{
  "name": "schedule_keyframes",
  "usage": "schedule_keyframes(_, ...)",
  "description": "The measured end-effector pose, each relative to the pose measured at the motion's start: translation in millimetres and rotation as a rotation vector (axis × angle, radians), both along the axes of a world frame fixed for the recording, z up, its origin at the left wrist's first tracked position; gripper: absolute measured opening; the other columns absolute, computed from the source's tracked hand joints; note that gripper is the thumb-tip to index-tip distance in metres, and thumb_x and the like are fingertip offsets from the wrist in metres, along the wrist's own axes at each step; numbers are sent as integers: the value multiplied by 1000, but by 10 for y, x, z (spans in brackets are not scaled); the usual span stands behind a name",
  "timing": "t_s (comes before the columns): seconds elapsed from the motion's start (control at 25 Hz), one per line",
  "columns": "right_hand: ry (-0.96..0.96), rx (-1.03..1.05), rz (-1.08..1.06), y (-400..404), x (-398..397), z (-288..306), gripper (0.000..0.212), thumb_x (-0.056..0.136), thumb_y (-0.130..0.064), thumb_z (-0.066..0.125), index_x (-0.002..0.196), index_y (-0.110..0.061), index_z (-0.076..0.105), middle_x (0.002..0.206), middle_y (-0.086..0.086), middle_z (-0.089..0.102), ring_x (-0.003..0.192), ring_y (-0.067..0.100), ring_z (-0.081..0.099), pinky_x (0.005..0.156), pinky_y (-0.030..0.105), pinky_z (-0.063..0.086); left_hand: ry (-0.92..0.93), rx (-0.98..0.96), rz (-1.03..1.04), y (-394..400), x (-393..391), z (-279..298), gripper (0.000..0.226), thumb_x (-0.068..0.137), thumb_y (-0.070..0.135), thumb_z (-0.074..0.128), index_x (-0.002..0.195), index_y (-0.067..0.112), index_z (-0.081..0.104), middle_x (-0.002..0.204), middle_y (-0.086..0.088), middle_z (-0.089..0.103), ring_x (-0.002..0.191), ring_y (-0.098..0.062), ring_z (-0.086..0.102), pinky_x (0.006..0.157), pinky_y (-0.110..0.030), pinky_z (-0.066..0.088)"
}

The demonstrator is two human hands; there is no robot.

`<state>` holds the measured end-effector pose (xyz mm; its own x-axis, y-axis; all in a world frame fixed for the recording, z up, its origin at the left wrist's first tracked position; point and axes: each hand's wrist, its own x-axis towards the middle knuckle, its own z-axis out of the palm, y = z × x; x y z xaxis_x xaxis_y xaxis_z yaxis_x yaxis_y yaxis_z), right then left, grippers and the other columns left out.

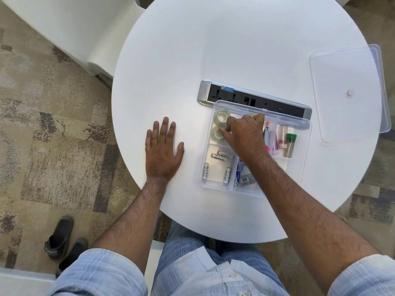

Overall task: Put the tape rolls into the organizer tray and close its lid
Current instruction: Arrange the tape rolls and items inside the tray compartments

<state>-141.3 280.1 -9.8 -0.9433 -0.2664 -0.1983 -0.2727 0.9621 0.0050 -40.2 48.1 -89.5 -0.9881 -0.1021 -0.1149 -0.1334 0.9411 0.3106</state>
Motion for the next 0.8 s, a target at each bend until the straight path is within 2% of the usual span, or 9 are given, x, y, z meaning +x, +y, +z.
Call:
schedule_keyframes(0.12, -50, 38, 11, 17, 10, 36, 35, 91, -55, 59, 77, -24, 65, 62, -5, 62, 75, 22, 61, 90, 45, 30, 3, 2, -3, 0, 1, 0, 67, 105, 43, 41, 165, 19, 22, 175, -2, 13, 163, -26, 7, 131, -50, 11)
schedule_keyframes(0.24, -191, 57, 49, 39, 6, 104, 34, 86, -58, 64, 77, -25, 59, 69, -7, 63, 81, 20, 60, 92, 46, 30, 1, 5, -5, -3, -1, 4, 67, 105, 43, 41, 165, 19, 22, 175, -2, 12, 163, -26, 6, 132, -50, 11)
schedule_keyframes(0.36, -285, 47, 63, 36, -35, 146, 33, 84, -50, 71, 80, -26, 49, 76, -7, 62, 87, 20, 60, 95, 47, 31, -1, 4, -4, -1, -4, 7, 67, 105, 43, 41, 165, 19, 21, 175, -2, 12, 163, -26, 6, 132, -50, 11)
schedule_keyframes(0.48, -242, 50, 103, 14, -19, 119, 32, 82, -39, 77, 79, -26, 48, 75, -4, 63, 84, 22, 61, 93, 48, 33, -4, 2, 0, -5, 8, 6, 67, 105, 43, 41, 165, 19, 22, 175, -2, 13, 163, -26, 6, 132, -50, 11)
schedule_keyframes(0.6, -216, 46, 126, 31, -15, 69, 28, 80, -37, 80, 81, -23, 56, 74, -3, 65, 81, 23, 61, 90, 47, 34, -4, 0, -3, 6, 5, 6, 67, 105, 43, 41, 165, 19, 22, 175, -2, 12, 163, -26, 6, 131, -51, 12)
schedule_keyframes(0.8, -203, -15, 145, 83, -20, 29, 33, 78, -33, 81, 75, -26, 49, 65, -7, 58, 70, 20, 57, 87, 44, 33, -5, 3, -4, 3, -1, 13, 67, 105, 43, 41, 165, 19, 21, 175, -2, 12, 163, -26, 6, 132, -50, 11)
